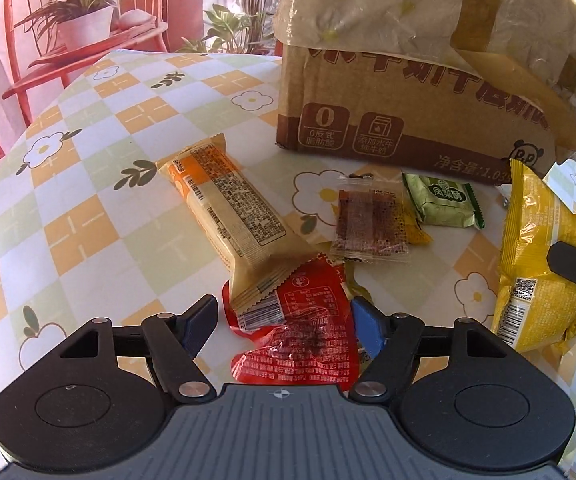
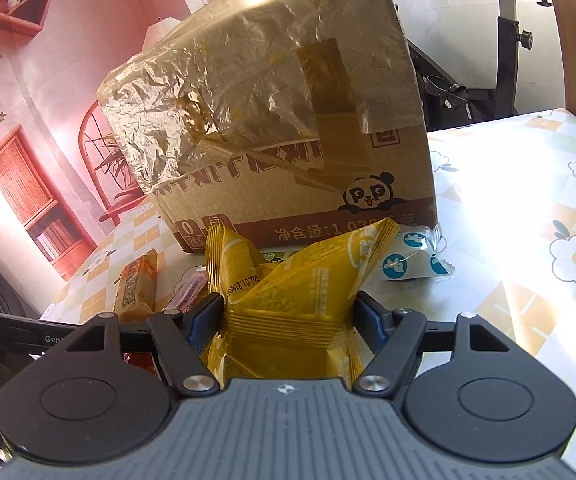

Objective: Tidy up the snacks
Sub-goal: 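Grasp the red snack bag with the left tool while the right lifts the yellow chip bag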

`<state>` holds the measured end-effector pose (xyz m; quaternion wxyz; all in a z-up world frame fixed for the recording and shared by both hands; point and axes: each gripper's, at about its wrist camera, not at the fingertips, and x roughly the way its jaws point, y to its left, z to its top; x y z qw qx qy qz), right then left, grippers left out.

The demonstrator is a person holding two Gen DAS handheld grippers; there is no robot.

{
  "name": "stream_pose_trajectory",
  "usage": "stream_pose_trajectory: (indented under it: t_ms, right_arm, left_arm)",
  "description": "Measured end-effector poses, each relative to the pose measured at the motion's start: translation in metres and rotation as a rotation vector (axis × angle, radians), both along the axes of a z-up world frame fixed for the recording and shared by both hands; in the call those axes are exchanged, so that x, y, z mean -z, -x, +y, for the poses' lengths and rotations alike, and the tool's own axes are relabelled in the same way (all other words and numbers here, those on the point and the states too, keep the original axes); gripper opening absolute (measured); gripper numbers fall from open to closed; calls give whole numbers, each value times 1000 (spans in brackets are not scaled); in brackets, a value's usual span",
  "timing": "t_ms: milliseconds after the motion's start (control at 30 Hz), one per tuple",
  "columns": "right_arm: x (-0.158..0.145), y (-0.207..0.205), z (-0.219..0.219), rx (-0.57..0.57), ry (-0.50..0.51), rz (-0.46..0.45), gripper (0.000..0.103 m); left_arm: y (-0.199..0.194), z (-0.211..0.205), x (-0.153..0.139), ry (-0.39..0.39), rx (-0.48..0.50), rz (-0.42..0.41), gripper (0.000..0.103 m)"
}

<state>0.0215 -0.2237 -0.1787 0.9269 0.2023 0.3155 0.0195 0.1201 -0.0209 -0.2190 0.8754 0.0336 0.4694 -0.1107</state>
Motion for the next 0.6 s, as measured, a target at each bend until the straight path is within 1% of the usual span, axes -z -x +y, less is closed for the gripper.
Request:
stream_pose_trajectory:
  t_ms: [167,200,233,267,300,333,367,400,433,500,600]
  right_arm:
    - [1,-1,0,-1,-4,4,72]
    - [1,-1,0,-1,-5,5,72]
    - [1,-1,0,-2,-5,6,72]
    - [1,-2,0,-3,-6,5,72]
    - [1,-2,0,-3,-6,5,72]
    - [1,-2,0,-3,-5,5,72]
    - [1,-2,0,-3,-5,5,72]
    - [0,-1,0,-3,-4,4,72]
    - [0,-1,0,-4,-4,3,72]
    - [0,0,1,-6,-2,1,72]
    - [-1,0,2,-11,-5,2,72]
  left_arm:
    - [6,1,1,-6,-17,-30,77]
    - [7,1,1,0,-19,-37,70]
    - [8,1,0,6,-20,-43,66]
    - [9,0,-1,9,-22,-45,57]
    - [10,0,-3,20,-21,-43,44]
    - [12,1,-5,35,-20,-37,42]
    - [15,1,-7,45,-17,-36,38]
    - [19,-1,-9,52,0,-44,22]
    - [23,-2,-12,43,19,-54,19]
    - [30,-3,-17,43,44,-76,19]
    - [37,-3,-24,66,56,-92,19]
